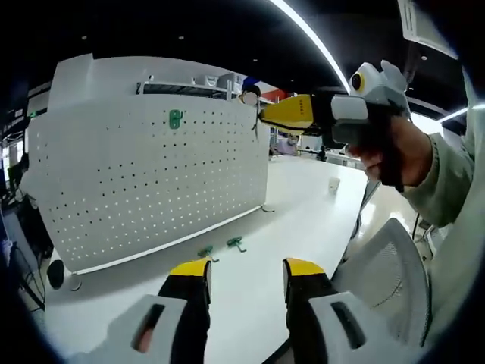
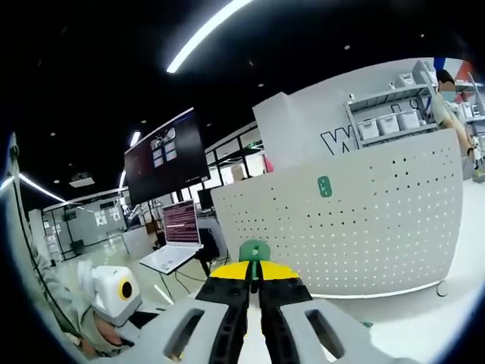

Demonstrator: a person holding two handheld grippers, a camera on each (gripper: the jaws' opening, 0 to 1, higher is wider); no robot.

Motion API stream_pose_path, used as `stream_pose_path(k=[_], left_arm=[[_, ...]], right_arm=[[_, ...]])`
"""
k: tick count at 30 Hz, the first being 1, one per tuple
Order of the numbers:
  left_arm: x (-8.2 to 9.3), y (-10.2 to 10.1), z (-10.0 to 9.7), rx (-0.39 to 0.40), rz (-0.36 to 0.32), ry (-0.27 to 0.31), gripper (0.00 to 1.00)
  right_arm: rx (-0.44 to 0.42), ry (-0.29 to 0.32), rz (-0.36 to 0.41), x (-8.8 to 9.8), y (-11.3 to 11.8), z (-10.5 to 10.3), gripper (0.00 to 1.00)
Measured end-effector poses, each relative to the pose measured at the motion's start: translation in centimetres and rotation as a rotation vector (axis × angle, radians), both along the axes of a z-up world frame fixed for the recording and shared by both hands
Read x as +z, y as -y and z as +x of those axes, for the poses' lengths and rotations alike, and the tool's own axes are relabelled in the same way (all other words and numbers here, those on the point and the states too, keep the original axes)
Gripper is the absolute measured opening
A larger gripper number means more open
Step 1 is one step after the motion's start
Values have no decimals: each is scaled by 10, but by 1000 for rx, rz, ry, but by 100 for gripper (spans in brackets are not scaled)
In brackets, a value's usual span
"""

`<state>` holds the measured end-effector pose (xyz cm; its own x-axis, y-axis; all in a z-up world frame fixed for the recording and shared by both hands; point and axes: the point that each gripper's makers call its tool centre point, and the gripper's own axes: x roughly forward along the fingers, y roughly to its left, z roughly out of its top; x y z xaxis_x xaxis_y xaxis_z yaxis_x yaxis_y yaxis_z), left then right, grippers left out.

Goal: Insert the hook assembly into the mounting plate slot until the hook locks in place.

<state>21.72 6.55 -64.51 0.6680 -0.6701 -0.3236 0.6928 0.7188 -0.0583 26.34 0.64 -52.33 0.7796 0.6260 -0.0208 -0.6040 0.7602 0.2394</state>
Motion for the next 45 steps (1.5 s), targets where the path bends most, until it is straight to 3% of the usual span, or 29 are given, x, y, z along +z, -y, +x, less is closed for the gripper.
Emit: stream_pose_path(k=[24, 45], left_arm=[[-20, -13, -5, 10, 28, -49, 39], [-32, -16, -7, 8, 39, -74, 39]], right_arm=[[-156, 78, -21, 22, 37, 63, 2], [-270, 148, -63, 39, 55, 123, 2]])
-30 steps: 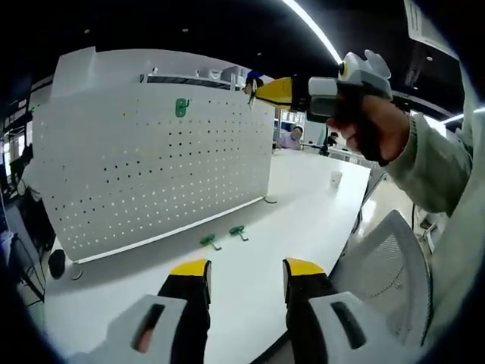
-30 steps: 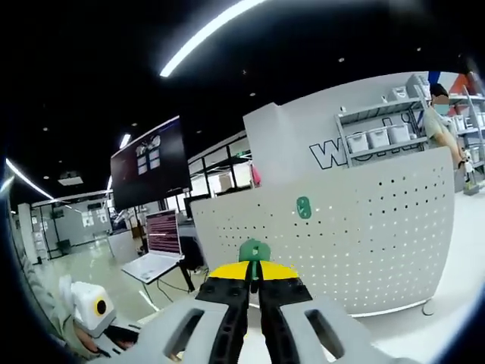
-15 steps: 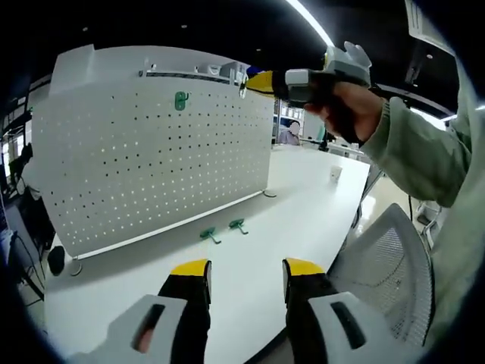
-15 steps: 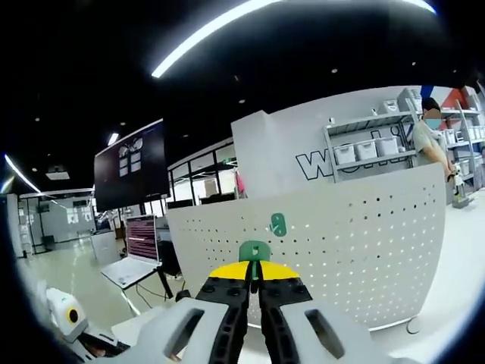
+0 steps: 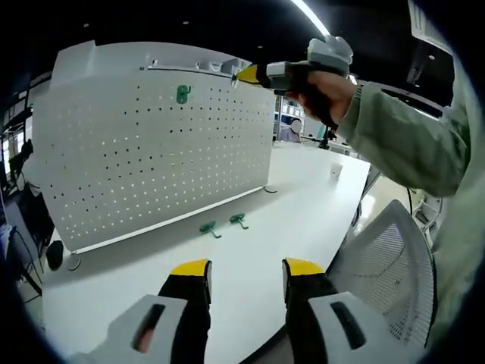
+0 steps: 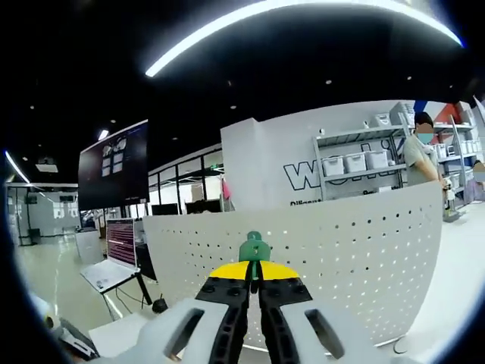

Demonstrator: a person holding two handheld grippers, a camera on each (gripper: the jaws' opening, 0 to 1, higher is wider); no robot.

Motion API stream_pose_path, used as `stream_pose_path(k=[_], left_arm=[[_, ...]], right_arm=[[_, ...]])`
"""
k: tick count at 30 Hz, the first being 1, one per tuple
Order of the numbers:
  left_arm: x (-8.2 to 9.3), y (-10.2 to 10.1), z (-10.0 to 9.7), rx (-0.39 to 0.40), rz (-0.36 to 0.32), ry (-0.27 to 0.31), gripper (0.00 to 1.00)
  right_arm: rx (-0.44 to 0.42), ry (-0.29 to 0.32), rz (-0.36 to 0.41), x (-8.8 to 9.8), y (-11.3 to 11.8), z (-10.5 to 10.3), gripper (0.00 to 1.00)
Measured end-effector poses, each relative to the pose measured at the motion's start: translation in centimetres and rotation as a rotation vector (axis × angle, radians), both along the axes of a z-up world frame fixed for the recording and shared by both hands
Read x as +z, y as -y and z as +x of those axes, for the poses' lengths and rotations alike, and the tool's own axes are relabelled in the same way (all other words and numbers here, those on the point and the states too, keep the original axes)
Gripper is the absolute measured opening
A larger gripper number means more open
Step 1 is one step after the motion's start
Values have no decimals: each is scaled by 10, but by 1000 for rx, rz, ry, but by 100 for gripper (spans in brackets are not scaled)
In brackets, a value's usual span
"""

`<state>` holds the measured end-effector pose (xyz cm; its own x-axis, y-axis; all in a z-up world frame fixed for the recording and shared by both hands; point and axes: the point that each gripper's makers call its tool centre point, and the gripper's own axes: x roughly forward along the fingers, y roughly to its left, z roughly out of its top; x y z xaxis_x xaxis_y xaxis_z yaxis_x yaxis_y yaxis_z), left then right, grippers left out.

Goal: Insert the hook assembly into the mounting plate slot until the hook locks in place.

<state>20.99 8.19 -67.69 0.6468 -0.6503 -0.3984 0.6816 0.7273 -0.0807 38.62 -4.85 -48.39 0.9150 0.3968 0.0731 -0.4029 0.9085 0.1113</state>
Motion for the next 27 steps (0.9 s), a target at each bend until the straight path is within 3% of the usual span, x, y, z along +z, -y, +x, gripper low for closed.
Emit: stream_pose_path(k=[11, 27], left_arm=[[-1, 3, -1, -16, 16, 9, 39], [-2, -4, 6, -4, 14, 5, 38]], right_arm=[[-50, 16, -77, -7, -8, 34, 2], [-128, 9, -103, -10, 1, 73, 2]])
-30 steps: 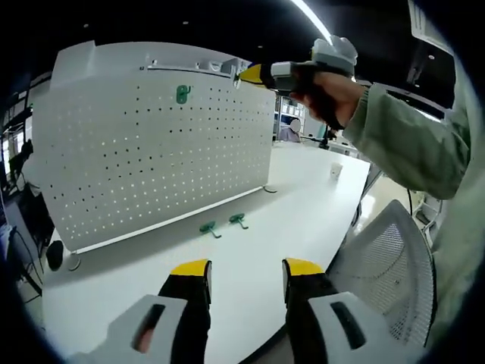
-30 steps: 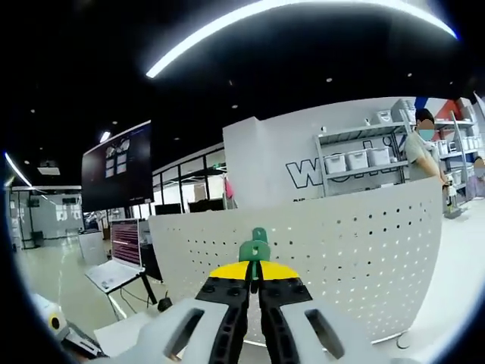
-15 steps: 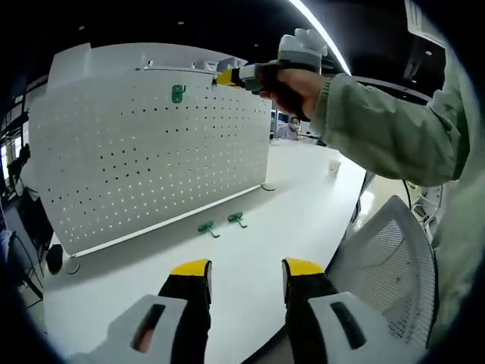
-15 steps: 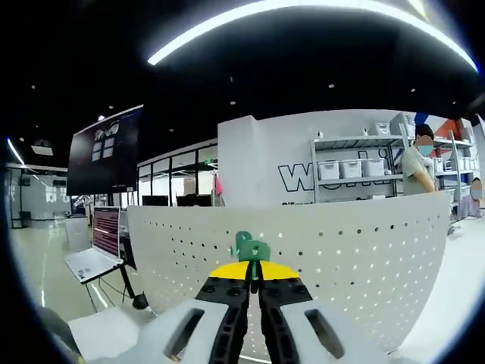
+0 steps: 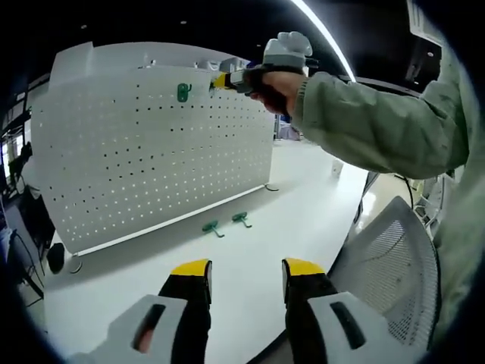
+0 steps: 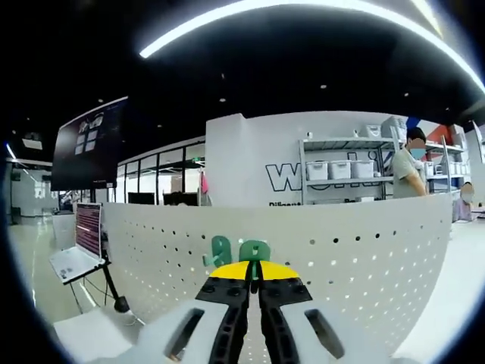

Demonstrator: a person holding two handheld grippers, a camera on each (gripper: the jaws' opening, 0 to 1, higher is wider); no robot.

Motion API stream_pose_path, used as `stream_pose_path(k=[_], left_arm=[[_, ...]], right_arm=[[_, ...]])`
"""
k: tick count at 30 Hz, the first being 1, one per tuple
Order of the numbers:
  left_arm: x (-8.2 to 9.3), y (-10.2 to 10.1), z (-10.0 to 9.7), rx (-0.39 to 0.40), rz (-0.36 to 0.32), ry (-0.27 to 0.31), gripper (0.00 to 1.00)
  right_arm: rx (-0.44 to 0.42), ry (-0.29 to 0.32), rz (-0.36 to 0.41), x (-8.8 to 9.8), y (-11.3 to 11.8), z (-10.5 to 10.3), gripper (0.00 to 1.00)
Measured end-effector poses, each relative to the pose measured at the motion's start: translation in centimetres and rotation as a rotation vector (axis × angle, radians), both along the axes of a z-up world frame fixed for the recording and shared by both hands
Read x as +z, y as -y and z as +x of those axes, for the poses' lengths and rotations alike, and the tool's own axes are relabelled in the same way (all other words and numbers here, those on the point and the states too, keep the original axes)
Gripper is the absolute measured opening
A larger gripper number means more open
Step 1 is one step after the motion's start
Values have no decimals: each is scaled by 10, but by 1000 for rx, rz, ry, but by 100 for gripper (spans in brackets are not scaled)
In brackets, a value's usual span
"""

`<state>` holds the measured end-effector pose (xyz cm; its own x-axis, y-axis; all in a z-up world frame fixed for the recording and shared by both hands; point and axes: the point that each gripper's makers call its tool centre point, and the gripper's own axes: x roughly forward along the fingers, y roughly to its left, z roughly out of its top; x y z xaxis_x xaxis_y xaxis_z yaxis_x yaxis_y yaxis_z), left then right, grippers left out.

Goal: Insert the hook assembly into the mounting plate slot until the hook locks in place.

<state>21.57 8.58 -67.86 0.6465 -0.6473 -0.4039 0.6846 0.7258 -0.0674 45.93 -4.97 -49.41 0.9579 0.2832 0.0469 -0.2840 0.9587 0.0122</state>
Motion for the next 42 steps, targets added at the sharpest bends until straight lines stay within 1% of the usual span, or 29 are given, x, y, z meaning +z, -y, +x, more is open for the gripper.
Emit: stream_pose_path(k=[1, 3, 4, 9, 12, 15, 17, 24, 27, 30, 32, 42], left_arm=[[0, 0, 1, 1, 0, -1, 38], [-1, -1, 2, 2, 0, -1, 38], [-1, -1, 3, 2, -1, -3, 38], [-1, -2, 5, 3, -4, -2, 38], [-2, -3, 6, 5, -6, -4, 38], [-2, -3, 7, 5, -7, -4, 38], [-3, -3, 8, 3, -8, -7, 38], [-4, -2, 9, 3, -12, -10, 38], [-4, -2, 9, 3, -13, -10, 38], [-5, -2, 9, 4, -14, -11, 38], [-5, -2, 9, 5, -15, -12, 38], [-5, -1, 8, -1, -18, -8, 38]], right_arm=[[-2, 2, -10, 0, 0, 1, 2], [-11, 7, -53, -2, -1, 4, 2], [-12, 8, -58, -3, -2, 6, 2], [-19, -5, -57, -6, -2, 14, 2], [-21, -19, -35, -8, -1, 18, 2], [-26, -20, -39, -8, -1, 20, 2], [-25, -22, -27, -8, -1, 22, 2], [-26, -25, -34, -6, -3, 27, 2], [-29, -29, -49, -6, -4, 30, 2], [-26, -29, -40, -6, -5, 32, 2], [-34, -27, -51, -6, -4, 33, 2], [-57, -39, -41, -6, -3, 36, 2]])
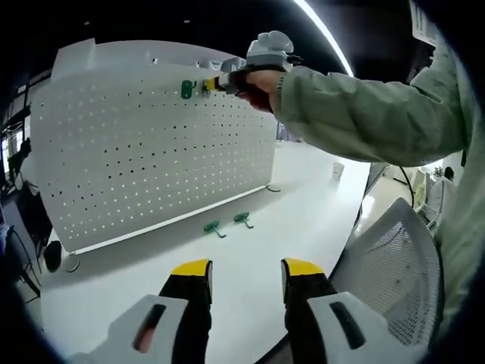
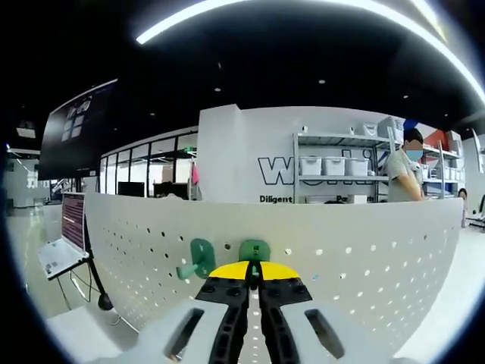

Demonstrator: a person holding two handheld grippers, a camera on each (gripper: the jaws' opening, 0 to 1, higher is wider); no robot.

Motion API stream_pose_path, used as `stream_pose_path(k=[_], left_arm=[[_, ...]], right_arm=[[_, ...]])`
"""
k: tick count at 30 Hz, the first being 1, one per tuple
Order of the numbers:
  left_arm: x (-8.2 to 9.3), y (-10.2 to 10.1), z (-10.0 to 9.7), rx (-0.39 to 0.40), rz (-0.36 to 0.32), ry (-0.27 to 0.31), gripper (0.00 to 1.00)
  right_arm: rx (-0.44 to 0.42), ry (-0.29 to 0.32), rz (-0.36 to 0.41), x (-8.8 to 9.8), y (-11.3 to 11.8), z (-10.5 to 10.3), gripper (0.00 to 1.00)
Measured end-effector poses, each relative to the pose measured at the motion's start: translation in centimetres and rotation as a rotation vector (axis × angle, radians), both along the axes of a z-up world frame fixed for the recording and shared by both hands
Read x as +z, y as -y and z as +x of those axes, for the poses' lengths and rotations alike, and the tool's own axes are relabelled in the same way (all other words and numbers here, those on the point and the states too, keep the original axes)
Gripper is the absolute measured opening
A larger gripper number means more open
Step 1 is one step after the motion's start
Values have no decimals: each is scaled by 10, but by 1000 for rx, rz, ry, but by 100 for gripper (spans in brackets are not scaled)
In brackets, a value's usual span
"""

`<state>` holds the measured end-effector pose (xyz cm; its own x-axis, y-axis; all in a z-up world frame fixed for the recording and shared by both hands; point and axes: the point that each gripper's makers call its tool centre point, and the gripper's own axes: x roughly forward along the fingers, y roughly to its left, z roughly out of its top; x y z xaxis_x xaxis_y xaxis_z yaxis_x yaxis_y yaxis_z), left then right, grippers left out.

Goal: Insert the hook assembly into the mounting plate slot until the hook locks in place.

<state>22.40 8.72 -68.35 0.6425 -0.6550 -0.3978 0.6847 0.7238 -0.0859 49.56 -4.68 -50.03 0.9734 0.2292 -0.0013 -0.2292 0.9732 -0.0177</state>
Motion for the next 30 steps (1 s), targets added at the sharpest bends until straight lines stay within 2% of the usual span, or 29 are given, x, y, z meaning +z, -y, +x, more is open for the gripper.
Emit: stream_pose_path(k=[13, 19, 30], left_arm=[[1, -1, 0, 8, -14, 2, 37], [1, -1, -1, 7, -16, 3, 37], [2, -1, -1, 5, -21, 5, 37]], right_arm=[[-58, 16, -42, -2, -5, -2, 2], [-96, 14, -14, -3, -4, -3, 2], [-107, 2, -13, -5, -3, -1, 3]])
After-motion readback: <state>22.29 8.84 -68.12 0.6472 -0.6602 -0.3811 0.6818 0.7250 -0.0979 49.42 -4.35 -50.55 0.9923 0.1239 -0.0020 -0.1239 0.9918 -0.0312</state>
